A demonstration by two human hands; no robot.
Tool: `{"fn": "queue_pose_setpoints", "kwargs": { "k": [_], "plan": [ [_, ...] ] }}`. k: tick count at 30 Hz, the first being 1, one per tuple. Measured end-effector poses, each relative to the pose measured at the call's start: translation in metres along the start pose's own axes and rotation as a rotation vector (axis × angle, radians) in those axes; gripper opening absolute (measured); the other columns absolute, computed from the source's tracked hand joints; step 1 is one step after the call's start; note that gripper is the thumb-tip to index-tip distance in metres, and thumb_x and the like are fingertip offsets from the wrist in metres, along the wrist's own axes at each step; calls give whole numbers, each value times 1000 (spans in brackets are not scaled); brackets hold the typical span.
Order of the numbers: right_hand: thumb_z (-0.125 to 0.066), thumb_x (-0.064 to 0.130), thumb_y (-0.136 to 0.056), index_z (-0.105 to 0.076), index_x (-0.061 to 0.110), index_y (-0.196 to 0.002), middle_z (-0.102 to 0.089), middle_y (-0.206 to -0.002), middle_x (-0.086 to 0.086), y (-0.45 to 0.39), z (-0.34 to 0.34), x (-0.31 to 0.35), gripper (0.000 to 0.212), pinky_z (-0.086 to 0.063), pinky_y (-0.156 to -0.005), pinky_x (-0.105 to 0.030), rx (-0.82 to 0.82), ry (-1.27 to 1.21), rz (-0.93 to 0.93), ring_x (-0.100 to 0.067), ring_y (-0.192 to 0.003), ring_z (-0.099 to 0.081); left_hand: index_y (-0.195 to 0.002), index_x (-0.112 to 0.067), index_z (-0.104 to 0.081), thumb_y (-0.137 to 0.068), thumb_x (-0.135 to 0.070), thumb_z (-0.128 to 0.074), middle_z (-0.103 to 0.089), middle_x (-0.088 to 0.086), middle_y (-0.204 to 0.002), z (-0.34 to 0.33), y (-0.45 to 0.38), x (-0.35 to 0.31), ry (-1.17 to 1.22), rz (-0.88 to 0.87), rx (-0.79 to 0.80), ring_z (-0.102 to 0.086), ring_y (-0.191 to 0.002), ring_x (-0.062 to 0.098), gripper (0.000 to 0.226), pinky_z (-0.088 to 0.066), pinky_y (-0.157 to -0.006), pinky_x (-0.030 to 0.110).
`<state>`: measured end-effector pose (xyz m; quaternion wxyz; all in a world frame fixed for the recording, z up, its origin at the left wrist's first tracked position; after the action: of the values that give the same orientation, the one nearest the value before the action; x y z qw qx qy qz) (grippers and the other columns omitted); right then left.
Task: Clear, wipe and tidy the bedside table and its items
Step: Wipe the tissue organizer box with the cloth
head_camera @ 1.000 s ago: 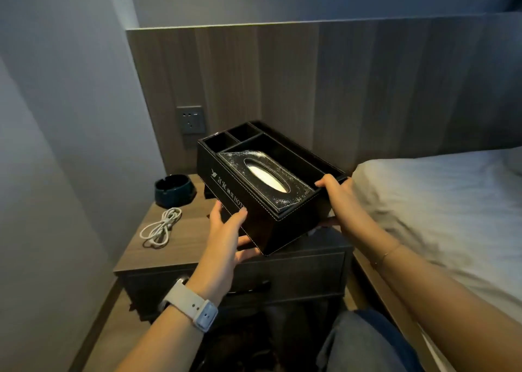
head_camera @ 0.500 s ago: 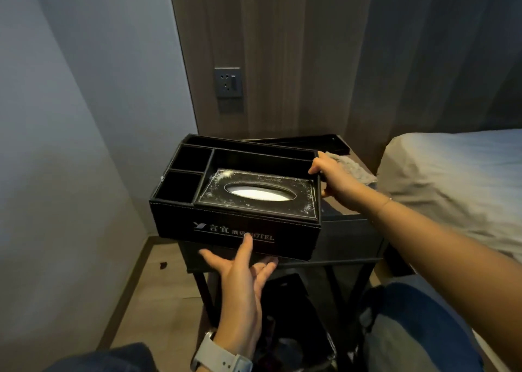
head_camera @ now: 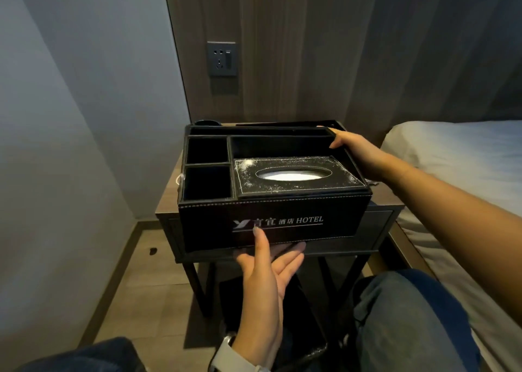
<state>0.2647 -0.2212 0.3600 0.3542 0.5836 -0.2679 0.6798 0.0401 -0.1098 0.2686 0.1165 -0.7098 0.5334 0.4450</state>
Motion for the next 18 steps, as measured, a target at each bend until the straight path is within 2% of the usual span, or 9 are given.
{"fn": "queue_pose_setpoints", "kwargs": {
  "k": [4,6,8,9,11,14,18],
  "plan": [
    [-31,5,-88,-57,23,-121,-66,-103,-3,-4,-6,3,46,-54,-76,-24,43,77,-12,-15,-87,-66,-142,-27,-27,-81,-60,-36,-71,17,-107,0,-6,24,79,30,-9,-71,-96,28,70,-42,-105,49],
    [-40,15,-89,-57,21,-126,-63,-115,-4,-8,-3,3,41,-50,-90,-29,-37,171,-28,-18,-101,-62,-137,-26,-30,-82,-59,-36,-70,19,-107,-2,-11,24,85,2,1,-71,-96,28,64,-44,-103,48],
    [-51,22,-91,-47,23,-140,-48,-140,-1,-4,1,4,49,-35,-107,-30,-211,389,17,-16,-126,-47,-133,-28,-30,-85,-59,-33,-74,14,-99,-3,-14,24,70,-2,23,-71,-97,27,57,-40,-107,49],
    [-52,23,-93,-43,22,-143,-44,-144,1,4,0,5,51,-32,-107,-27,-305,489,94,-12,-129,-42,-131,-30,-30,-86,-60,-32,-75,12,-96,-3,-16,24,59,-1,32,-70,-97,26,53,-38,-108,49],
    [-51,30,-93,-47,18,-139,-47,-139,2,30,-14,8,47,-33,-106,-26,-434,639,353,-6,-125,-41,-128,-31,-29,-85,-61,-32,-75,11,-94,-4,-19,22,45,-6,40,-70,-98,26,53,-38,-109,48],
    [-50,42,-90,-56,19,-131,-50,-136,2,69,-50,-3,47,-33,-109,-37,-411,836,610,-11,-129,-42,-126,-26,-33,-82,-60,-36,-73,17,-100,-2,-26,20,47,-32,39,-70,-98,29,56,-44,-103,47],
    [-59,49,-87,-57,19,-130,-48,-139,-2,81,-83,-26,52,-27,-112,-45,-407,1012,720,-17,-132,-40,-121,-15,-48,-93,-55,-30,-72,14,-105,8,-37,13,-81,-32,41,-70,-98,28,53,-49,-96,44]
  ]
}}
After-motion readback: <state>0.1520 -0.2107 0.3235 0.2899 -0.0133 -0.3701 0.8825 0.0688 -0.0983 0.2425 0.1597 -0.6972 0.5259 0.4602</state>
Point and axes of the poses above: each hand's wrist, its own y-axis away from the middle knuckle, its own z-axis out of the back of the hand, x = y × z, the point moved 3 cm from there along -y, towards the middle knuckle
